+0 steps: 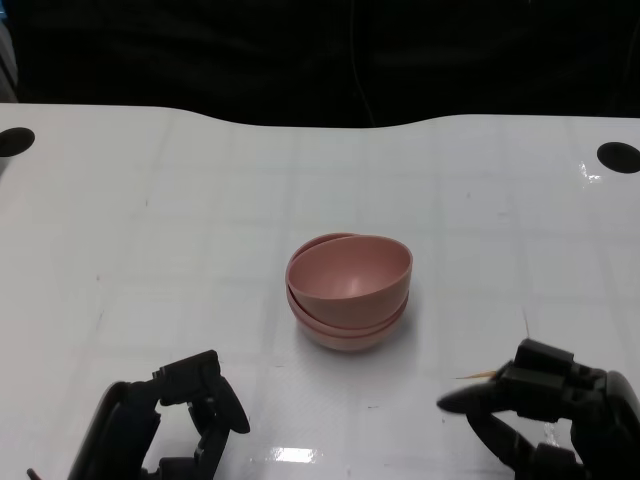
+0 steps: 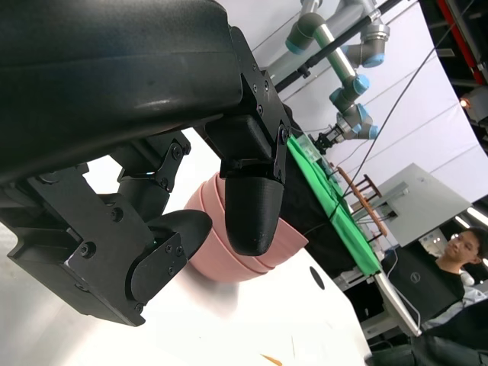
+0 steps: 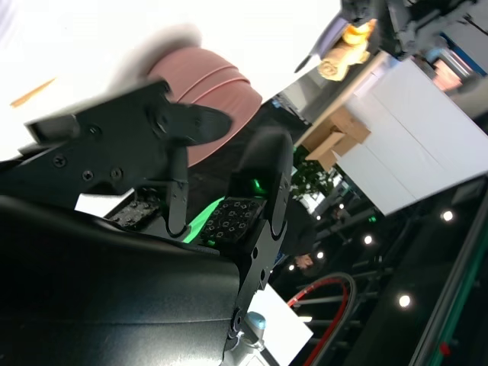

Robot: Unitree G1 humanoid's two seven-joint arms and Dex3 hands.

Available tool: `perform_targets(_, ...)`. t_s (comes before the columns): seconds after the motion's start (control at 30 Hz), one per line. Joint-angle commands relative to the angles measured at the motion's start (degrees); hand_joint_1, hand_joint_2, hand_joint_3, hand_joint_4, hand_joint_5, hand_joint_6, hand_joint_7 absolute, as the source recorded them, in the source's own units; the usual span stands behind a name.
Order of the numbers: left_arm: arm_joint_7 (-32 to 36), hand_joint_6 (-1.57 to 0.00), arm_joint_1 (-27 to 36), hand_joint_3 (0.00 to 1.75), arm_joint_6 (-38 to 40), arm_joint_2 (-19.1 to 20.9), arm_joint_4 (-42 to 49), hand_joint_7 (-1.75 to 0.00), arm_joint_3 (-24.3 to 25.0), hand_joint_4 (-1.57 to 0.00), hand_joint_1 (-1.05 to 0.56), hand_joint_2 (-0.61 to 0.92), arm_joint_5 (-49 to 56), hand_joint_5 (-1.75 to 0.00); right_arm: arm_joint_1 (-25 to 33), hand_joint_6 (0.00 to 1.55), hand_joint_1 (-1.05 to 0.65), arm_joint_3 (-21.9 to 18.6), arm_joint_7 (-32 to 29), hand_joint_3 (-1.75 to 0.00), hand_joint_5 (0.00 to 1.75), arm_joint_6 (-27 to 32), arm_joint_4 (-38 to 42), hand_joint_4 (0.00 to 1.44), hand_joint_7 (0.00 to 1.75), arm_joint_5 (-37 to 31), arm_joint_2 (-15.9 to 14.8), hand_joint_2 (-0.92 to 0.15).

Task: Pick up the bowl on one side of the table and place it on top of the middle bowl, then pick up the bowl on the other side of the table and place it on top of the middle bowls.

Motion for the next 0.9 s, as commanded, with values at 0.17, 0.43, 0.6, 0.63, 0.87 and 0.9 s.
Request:
perform_targets(0.17, -2.0, -0.78, 1.2, 1.33, 0.4, 1.0, -0.6, -1.48, 0.6, -0.80, 0.04, 0.44, -2.6, -1.73, 0.3, 0.91, 0.14, -2.4, -1.4, -1.68, 1.73, -2.2, 2.5, 0.93, 1.37, -0.9, 1.1, -0.18)
perform_targets(0.43, -4.1, -0.78, 1.6, 1.33, 0.7, 0.7, -1.0, -1.50, 0.4, -0.80, 0.05, 0.45, -5.1, -1.73, 0.3, 0.87, 0.13, -2.4, 0.6, -1.66, 1.75, -2.5, 3.2, 0.90, 1.42, 1.0, 1.1, -0.18)
perform_targets(0.6, -5.1, -0.78, 1.6, 1.34, 0.5, 0.5, -0.6, -1.48, 0.4, -0.79, 0.05, 0.44, -6.3, -1.71, 0.1, 0.87, 0.14, -2.3, 2.2, -1.64, 1.74, -2.7, 3.7, 0.88, 1.42, 2.5, 1.2, -0.19)
perform_targets(0.63, -5.3, -0.78, 1.7, 1.34, 0.5, 0.4, -0.6, -1.48, 0.5, -0.79, 0.04, 0.44, -6.4, -1.71, 0.0, 0.87, 0.14, -2.3, 2.4, -1.63, 1.74, -2.8, 3.9, 0.88, 1.41, 2.6, 1.3, -0.20)
perform_targets(0.87, -5.4, -0.80, 1.3, 1.33, -0.2, 0.3, 0.0, -1.44, 0.9, -0.81, 0.05, 0.44, -6.4, -1.69, -0.1, 0.87, 0.14, -2.4, 3.8, -1.62, 1.72, -2.6, 4.2, 0.88, 1.38, 2.9, 1.4, -0.20)
perform_targets(0.9, -5.5, -0.79, 1.2, 1.32, -0.3, 0.3, 0.2, -1.43, 0.9, -0.81, 0.04, 0.44, -6.5, -1.68, -0.2, 0.87, 0.13, -2.5, 3.8, -1.62, 1.72, -2.7, 4.3, 0.88, 1.37, 2.8, 1.4, -0.19)
